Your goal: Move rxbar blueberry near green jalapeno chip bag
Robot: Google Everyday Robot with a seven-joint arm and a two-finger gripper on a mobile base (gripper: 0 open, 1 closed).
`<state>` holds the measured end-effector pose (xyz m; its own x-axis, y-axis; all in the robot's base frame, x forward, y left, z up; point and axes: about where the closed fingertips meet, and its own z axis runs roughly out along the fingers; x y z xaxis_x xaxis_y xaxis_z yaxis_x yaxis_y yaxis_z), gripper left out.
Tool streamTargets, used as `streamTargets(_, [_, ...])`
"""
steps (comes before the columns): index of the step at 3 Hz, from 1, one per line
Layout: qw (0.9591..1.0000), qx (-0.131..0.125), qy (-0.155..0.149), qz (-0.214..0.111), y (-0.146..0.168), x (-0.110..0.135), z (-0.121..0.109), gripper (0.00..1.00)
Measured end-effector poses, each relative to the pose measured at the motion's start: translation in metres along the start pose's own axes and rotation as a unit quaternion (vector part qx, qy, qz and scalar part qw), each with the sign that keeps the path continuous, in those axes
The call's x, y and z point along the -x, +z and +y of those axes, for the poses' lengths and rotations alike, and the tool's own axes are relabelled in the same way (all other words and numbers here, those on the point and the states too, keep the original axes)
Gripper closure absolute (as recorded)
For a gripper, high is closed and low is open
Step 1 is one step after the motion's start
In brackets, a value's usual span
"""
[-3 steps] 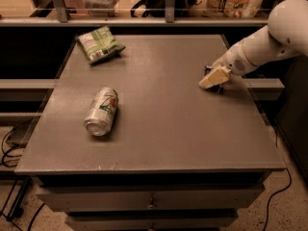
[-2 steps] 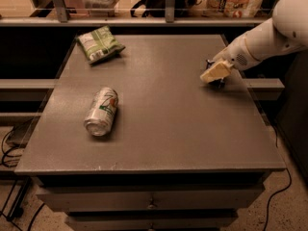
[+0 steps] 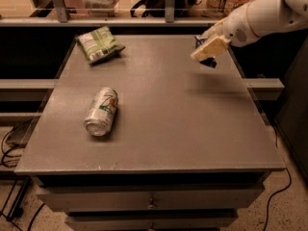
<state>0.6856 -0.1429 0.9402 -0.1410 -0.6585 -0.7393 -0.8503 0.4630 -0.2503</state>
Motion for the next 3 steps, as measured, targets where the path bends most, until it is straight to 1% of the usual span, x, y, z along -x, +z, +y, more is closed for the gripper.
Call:
streamTargets(1, [0.9968,0.030,-0.021,-0.070,-0.006,0.051,0.014,1.00])
streamTargets(2, [0.9966,0.033,-0.020,-0.073,-0.004,0.054,0.016,1.00])
streamTargets(3, [0.9956,0.049,-0.010,-0.079,0.017,0.054,0.026,1.00])
